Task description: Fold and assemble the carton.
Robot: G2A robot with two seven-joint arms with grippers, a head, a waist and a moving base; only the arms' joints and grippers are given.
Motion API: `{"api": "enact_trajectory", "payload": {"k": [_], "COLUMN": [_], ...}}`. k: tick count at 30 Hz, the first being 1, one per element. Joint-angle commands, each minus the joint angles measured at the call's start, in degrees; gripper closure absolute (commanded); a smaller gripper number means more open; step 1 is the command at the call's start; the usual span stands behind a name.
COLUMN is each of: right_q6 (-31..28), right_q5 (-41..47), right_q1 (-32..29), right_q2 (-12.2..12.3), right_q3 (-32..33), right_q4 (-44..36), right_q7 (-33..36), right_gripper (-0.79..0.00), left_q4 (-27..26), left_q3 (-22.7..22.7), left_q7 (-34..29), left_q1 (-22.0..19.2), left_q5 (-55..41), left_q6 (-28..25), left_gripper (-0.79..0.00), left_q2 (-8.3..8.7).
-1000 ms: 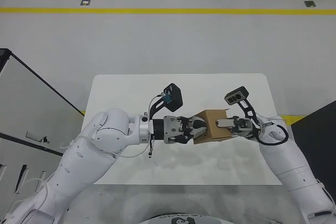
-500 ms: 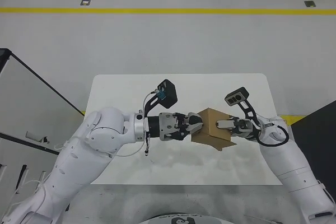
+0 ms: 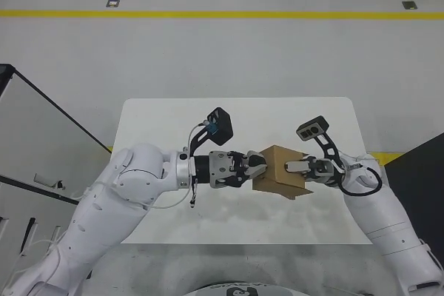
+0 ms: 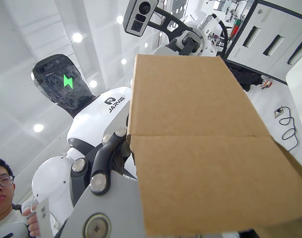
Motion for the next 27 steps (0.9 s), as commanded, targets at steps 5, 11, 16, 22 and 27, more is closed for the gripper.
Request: {"api": "enact_trajectory", "payload": {"k": [5, 11, 16, 22, 27], "right_q6": [0.0, 0.0, 0.0, 0.0, 0.0], "right_q5": [-0.23, -0.47, -0.51, -0.29, 0.57], "right_q1": [0.06, 0.06, 0.03, -0.14, -0.48], "right_q2": [-0.09, -0.15, -0.17, -0.08, 0.0], "right_q3": [-0.17, -0.3, -0.3, 0.31, 0.92], "right_q4": [-0.18, -0.24, -0.19, 0.04, 0.1], "right_q7": [0.0, 0.0, 0.0, 0.0, 0.0], "right_gripper": [0.0, 0.0, 0.0, 0.0, 0.0], "left_q4": [0.83, 1.39, 1.53, 1.3, 0.74], "left_q3": [1.82, 2.33, 2.58, 1.55, -0.53], "left_q7": [-0.02, 0.29, 0.65, 1.16, 1.52], "left_q1": [-1.1, -1.78, -1.9, -1.75, -0.94], "left_q5": [-0.58, -0.73, -0.47, -0.04, 0.63], "left_q6": [-0.39, -0.52, -0.37, -0.06, 0.27], "left_gripper": [0.0, 0.0, 0.0, 0.0, 0.0], "left_q2": [-0.35, -0.51, -0.59, -0.46, -0.09]}}
